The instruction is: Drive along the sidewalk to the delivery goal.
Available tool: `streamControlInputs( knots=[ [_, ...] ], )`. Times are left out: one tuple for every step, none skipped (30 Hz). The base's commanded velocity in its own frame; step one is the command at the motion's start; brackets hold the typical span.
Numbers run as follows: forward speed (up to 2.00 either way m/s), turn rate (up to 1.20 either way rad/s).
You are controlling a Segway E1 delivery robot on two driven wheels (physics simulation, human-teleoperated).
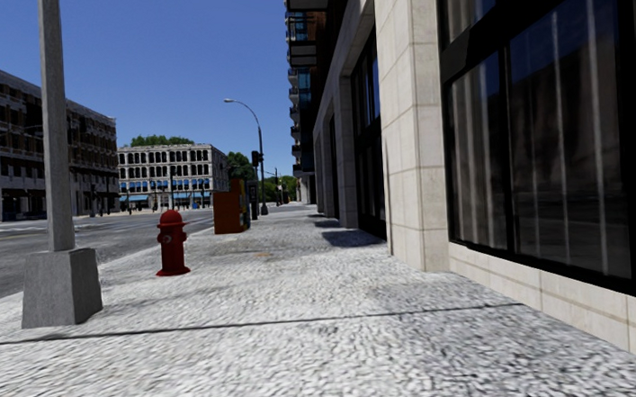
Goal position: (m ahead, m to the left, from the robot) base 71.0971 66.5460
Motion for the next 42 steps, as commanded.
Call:
streamControlInputs(
  knots=[
    [2.00,0.00],
    [2.00,0.00],
    [2.00,0.00],
    [2.00,0.00],
    [2.00,0.00],
    [2.00,0.00],
    [2.00,0.00],
    [2.00,0.00],
    [2.00,0.00],
    [2.00,0.00],
    [2.00,0.00],
    [2.00,0.00],
    [2.00,0.00],
    [2.00,0.00],
    [2.00,0.00],
    [2.00,0.00],
    [2.00,0.00],
    [2.00,0.02],
    [2.00,0.05],
    [2.00,0.06],
    [2.00,0.07],
    [2.00,0.07],
    [2.00,0.07],
    [2.00,0.07],
    [2.00,0.07],
    [2.00,0.07],
    [2.00,0.10],
    [2.00,0.12],
    [2.00,0.25],
    [2.00,0.44],
    [2.00,0.44],
    [2.00,0.52],
    [2.00,0.52],
    [2.00,0.31],
    [2.00,0.31],
    [2.00,0.12],
    [2.00,0.00],
    [2.00,0.00],
    [2.00,0.00],
    [2.00,0.00],
    [2.00,0.00],
    [2.00,0.00]
  ],
)
